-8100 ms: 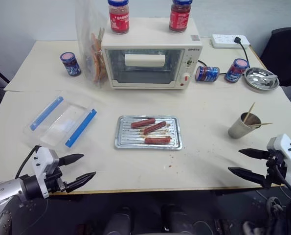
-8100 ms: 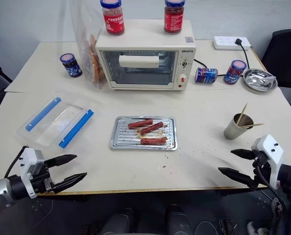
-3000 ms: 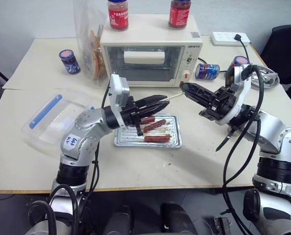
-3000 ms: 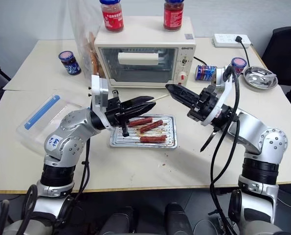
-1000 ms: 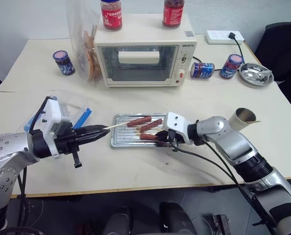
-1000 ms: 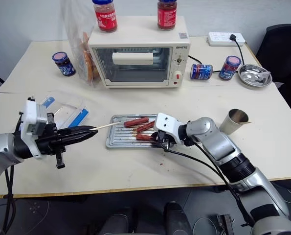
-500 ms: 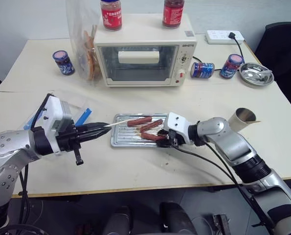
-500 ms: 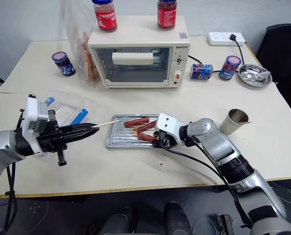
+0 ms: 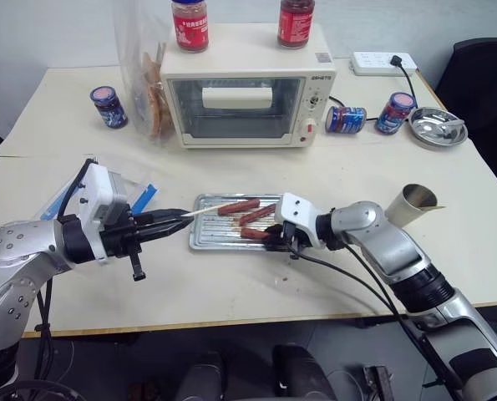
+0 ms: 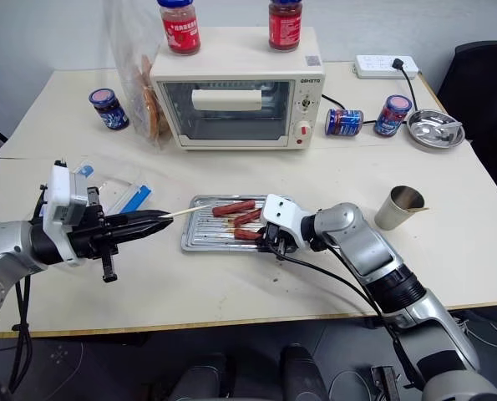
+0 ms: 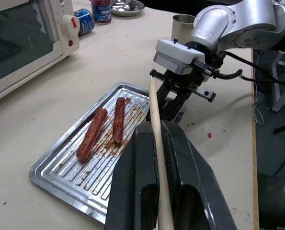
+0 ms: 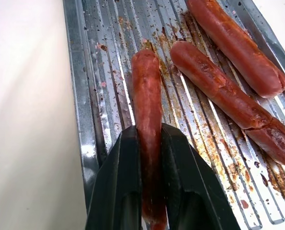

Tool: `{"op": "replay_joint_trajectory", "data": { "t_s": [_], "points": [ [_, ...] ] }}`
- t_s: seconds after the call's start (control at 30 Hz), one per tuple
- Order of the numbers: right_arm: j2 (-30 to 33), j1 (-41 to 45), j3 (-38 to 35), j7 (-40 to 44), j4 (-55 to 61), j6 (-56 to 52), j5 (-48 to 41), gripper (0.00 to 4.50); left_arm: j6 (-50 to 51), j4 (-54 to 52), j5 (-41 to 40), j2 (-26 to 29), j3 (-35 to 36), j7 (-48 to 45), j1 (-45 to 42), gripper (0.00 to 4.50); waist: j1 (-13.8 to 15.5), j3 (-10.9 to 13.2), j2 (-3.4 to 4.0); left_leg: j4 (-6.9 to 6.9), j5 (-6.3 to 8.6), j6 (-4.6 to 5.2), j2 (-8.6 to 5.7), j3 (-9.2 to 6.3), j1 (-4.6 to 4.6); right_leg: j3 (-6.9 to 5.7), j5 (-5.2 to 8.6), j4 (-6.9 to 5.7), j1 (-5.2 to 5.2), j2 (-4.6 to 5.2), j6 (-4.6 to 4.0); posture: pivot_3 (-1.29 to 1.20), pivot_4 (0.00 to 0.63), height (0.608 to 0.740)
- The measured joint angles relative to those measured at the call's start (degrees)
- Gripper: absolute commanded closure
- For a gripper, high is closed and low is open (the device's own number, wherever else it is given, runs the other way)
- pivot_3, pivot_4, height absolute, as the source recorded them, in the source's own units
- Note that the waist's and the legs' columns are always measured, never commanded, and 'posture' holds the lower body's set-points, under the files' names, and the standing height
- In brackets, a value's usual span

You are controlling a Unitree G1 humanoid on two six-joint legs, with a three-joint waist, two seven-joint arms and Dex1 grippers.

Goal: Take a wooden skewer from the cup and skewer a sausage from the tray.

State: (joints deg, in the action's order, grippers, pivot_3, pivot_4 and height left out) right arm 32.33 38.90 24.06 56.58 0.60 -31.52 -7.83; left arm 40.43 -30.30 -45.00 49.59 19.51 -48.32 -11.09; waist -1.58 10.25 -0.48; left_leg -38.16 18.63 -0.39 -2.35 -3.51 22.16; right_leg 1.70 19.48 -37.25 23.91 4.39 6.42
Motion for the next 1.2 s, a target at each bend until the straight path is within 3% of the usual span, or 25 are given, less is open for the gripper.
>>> {"op": "replay_joint_trajectory", "data": {
  "t_s": [0.3,0.63,0.77,1.2],
  "points": [
    [1.5,0.0,-2.1,2.4,1.2,-3.7,-1.4,4.13,-0.9,1.9,0.6,0.0,-2.1,-1.7,-1.3,4.5,0.0,0.0,0.0,-0.01,0.0,0.0,-0.03,0.0,0.0,0.0,0.0,-0.04,0.01,0.02,0.0,0.0,0.15,0.74],
    [16.2,8.3,-10.2,22.4,9.1,-15.0,-16.7,4.13,-2.2,5.3,1.6,3.2,-7.2,-10.6,-4.6,4.5,0.1,0.0,0.02,0.04,0.01,0.02,0.0,-0.02,0.01,-0.02,0.01,0.06,0.0,0.02,-0.02,0.0,0.15,0.74],
    [20.8,10.5,-11.6,26.7,12.4,-21.6,-22.8,4.13,-2.4,6.1,1.6,3.2,-9.9,-13.4,-7.4,4.5,0.1,0.0,0.02,0.02,0.02,0.03,-0.01,-0.02,0.02,-0.01,0.01,0.06,0.0,0.03,-0.02,0.0,0.15,0.74],
    [21.7,8.9,-13.2,22.6,17.7,-27.4,-28.7,4.13,-3.7,7.6,2.7,0.5,-15.0,-15.2,-12.6,4.5,0.1,0.0,0.02,-0.02,0.02,0.03,-0.01,-0.01,0.03,0.0,0.01,0.0,0.01,0.03,-0.02,0.0,0.15,0.74]
  ]
}}
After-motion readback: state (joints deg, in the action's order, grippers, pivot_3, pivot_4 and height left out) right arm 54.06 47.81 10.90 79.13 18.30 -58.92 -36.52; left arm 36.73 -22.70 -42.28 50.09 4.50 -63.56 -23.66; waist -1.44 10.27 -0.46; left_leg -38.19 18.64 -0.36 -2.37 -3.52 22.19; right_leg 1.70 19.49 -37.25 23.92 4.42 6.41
